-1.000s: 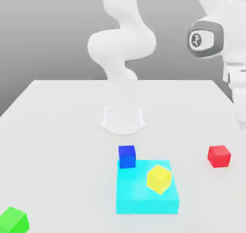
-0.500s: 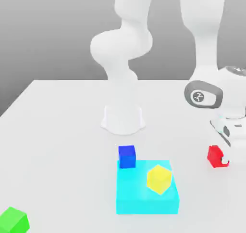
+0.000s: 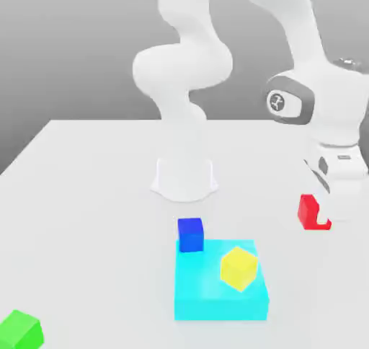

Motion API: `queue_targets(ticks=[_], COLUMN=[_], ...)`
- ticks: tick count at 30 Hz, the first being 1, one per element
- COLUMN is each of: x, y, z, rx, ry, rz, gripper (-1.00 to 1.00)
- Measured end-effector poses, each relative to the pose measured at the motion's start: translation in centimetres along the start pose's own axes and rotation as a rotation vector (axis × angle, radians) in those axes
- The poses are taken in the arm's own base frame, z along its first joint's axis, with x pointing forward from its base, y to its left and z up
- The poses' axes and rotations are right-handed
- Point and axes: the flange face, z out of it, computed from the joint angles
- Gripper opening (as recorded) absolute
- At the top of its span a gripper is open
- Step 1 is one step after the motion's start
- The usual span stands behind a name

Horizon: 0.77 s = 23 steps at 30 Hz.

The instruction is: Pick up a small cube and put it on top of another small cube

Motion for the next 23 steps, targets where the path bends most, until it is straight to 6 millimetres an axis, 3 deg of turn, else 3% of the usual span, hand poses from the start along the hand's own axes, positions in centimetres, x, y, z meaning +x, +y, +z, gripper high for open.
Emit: queue_targets(ticks=[6,11,13,19,20,23], x=[-6.0,-12.5,-13.7,-14.1,-14.2,-14.2], y=[9.0,13.9,14.6,14.7,14.6,14.6], z=[-3.2,-4.8,-4.2,0.7,1.3,1.3], rx=[0.002,0.032,0.042,0.044,0.044,0.044], ry=[-0.009,-0.005,-0.002,-0.001,-0.002,-0.002], rz=[0.103,0.184,0.198,0.203,0.203,0.203], gripper=[-1.0,-1.0,-1.0,-1.0,1.0,1.0])
